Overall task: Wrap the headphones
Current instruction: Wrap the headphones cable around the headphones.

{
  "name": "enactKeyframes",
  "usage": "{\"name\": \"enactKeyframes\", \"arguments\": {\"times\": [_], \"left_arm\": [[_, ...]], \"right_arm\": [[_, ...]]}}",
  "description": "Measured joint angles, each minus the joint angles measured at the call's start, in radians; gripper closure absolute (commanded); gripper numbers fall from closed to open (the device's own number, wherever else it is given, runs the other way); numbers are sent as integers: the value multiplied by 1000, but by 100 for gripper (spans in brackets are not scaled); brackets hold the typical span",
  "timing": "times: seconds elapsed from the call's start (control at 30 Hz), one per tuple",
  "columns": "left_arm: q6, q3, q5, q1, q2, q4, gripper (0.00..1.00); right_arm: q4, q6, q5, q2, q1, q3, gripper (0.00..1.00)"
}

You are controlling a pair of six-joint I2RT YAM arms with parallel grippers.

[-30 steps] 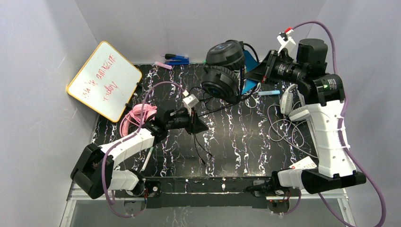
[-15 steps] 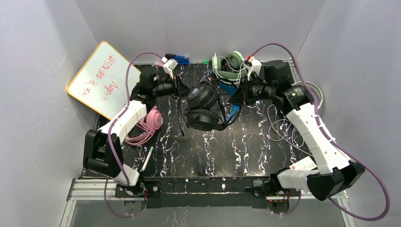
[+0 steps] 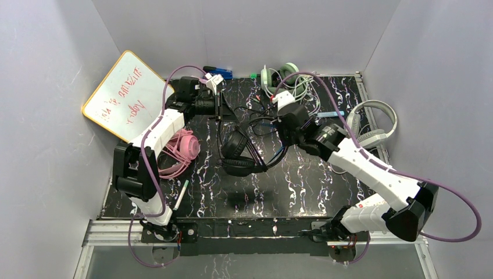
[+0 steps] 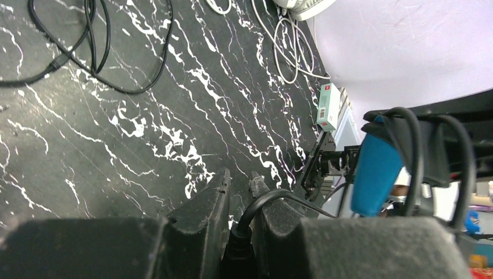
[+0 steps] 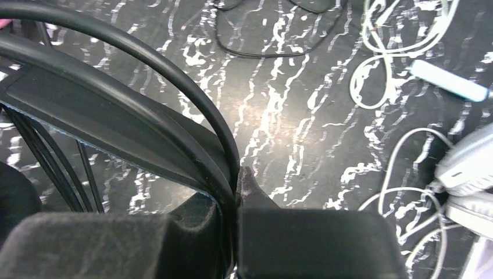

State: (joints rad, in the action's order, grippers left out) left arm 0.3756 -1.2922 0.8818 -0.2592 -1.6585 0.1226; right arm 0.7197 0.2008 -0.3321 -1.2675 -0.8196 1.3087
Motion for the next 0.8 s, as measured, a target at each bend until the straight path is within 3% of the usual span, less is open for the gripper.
{"name": "enactKeyframes", "arguments": {"times": [0.2,0.47,0.63,0.8], "left_arm": [[-70,-88,-2,3,-27,195,86],[-45,-109,6,4,-66,278,87],[19,-117,10,-3,-91,278,88],[80,-117,10,-26,-92,278,87]], "right_arm": [[-105,-66,-260,-1,-98,-97,99],[-340,-270,-533,3,-171,-285,99],[-425,-340,-602,-59,-173,-299,99],[-411,-277,-546,-185,-129,-266,99]]}}
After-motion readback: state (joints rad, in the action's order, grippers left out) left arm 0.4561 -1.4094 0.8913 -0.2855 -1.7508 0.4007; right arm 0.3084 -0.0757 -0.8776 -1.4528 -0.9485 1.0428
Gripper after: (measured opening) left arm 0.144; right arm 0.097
